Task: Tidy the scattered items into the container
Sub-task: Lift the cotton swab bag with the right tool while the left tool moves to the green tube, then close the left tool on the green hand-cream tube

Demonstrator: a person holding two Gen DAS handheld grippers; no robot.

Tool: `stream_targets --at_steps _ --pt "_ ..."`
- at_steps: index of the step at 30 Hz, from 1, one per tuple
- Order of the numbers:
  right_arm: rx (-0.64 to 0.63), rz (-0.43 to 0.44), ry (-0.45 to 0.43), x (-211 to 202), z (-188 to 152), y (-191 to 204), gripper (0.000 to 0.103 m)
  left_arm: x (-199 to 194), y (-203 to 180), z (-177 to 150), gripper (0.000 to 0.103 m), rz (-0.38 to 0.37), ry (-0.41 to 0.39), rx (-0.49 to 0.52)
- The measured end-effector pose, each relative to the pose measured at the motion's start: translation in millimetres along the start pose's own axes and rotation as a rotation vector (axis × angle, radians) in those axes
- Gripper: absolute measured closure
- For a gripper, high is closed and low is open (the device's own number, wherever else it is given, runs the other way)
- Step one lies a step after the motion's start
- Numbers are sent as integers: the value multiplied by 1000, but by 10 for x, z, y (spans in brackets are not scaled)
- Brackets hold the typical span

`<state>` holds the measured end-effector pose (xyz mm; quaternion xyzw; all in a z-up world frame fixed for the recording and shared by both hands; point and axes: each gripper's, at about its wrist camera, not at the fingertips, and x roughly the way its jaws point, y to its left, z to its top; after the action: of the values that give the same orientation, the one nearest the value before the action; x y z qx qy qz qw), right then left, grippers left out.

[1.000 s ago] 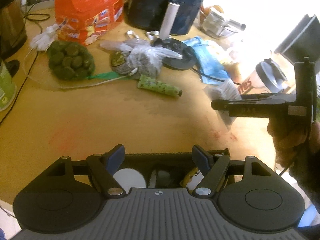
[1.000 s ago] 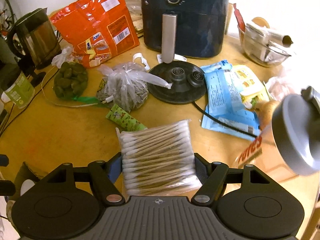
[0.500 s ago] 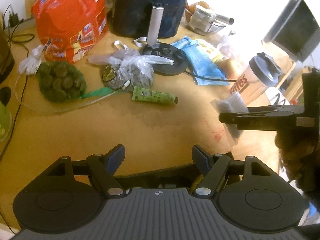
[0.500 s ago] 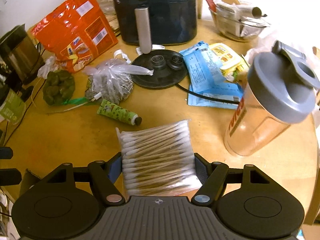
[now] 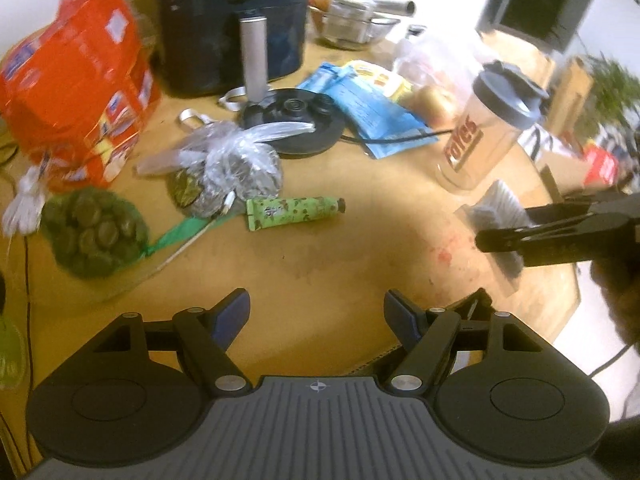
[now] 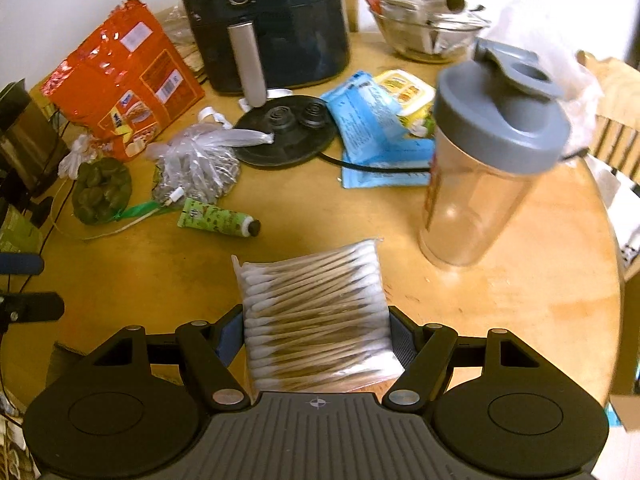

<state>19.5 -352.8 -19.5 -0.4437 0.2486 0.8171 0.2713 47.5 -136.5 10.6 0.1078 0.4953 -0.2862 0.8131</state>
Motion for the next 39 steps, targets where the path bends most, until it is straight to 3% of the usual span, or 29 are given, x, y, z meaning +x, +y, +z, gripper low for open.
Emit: stream_targets --at_steps 19,39 --pt "175 -97 2 -220 -328 -208 28 645 -93 332 30 -63 60 410" --pt "301 -145 2 -339 -506 -405 28 1411 -301 588 30 -3 91 721"
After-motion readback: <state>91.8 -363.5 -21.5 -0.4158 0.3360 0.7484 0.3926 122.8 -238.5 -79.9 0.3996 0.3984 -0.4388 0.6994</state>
